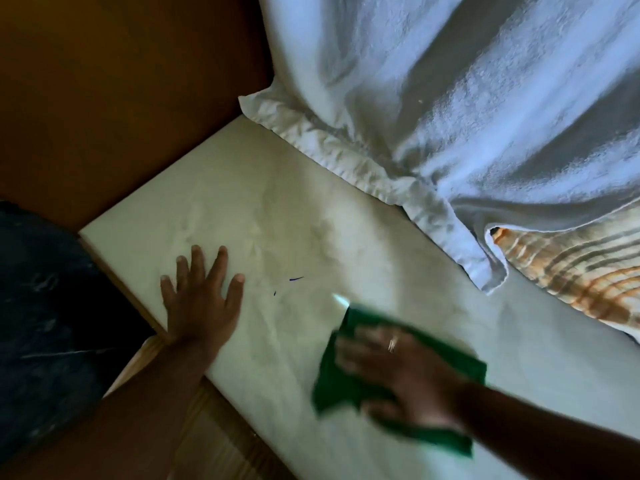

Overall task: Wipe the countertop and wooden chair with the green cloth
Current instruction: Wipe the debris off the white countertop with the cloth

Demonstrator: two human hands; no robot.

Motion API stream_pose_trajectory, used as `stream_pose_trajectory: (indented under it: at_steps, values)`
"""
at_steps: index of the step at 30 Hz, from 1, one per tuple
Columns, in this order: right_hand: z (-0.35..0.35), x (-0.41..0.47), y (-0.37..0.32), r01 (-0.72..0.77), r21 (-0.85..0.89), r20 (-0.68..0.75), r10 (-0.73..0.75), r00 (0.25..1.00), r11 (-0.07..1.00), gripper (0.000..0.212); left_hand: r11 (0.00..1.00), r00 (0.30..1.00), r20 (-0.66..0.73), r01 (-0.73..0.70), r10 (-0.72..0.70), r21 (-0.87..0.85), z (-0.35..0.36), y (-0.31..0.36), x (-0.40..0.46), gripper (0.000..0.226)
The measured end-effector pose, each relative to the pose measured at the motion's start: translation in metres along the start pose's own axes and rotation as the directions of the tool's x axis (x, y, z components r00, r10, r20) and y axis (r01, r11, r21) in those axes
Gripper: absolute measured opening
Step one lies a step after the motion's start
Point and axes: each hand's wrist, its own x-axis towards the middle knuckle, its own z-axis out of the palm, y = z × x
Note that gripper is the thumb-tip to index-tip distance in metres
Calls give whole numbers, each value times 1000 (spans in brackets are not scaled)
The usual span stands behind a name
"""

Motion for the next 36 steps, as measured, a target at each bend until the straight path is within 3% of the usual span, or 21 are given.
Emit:
stream_pose_trajectory:
  at_steps: [3, 6, 8, 11, 14, 16, 18, 20, 22, 25, 27, 31, 33, 36]
  values:
    - [-27, 72, 68, -359, -8, -181, 352, 918, 933, 59, 1000, 1000, 1, 4, -4, -6, 2, -2, 2, 70]
    - [-31, 146, 72, -531, 8, -150, 526, 837, 848, 62, 1000, 1000, 12, 7, -7, -12, 2, -2, 3, 69]
    - [-16, 165, 38, -452, -2, -123, 448, 885, 892, 62, 999, 1000, 9, 5, -5, -36, 0, -2, 1, 66]
    - [8, 131, -37, -164, 111, -17, 167, 986, 980, 59, 998, 1000, 11, 9, -9, -68, 0, -4, 1, 63]
    - [5, 89, -35, 39, 164, 47, -48, 998, 986, 53, 998, 1000, 20, 8, -7, -59, 1, -5, 2, 59]
    - [-9, 91, 4, -8, 119, -27, 11, 1000, 993, 49, 998, 1000, 18, 8, -6, -64, 1, -5, 1, 59]
    - [-34, 115, 47, -251, 108, -118, 263, 957, 962, 48, 999, 1000, 18, 6, -5, -53, 1, -5, 2, 59]
    - [-43, 144, 58, -405, 154, -122, 424, 897, 901, 49, 999, 1000, 10, 3, -3, -53, 3, -7, 1, 59]
    - [-32, 157, 32, -358, 152, -123, 377, 918, 921, 47, 998, 1000, 4, -7, 7, -63, 3, -8, 2, 59]
    - [-12, 132, -22, -142, 181, 13, 142, 990, 973, 49, 998, 1000, -1, -5, 5, -70, 3, -8, 1, 59]
    - [-18, 113, -18, -105, 195, 70, 93, 993, 975, 53, 997, 1000, -9, -8, 7, -75, 4, -8, 1, 60]
    - [-38, 112, 28, -345, 36, -10, 346, 938, 938, 57, 999, 1000, -24, -11, 10, -47, 4, -8, 3, 64]
    - [-44, 132, 36, -444, 65, -84, 449, 890, 894, 55, 999, 1000, -20, -5, 4, -32, 6, -8, 3, 64]
    - [-29, 160, 13, -423, 162, -56, 436, 898, 892, 53, 999, 1000, -12, -7, 6, -36, 5, -8, 2, 62]
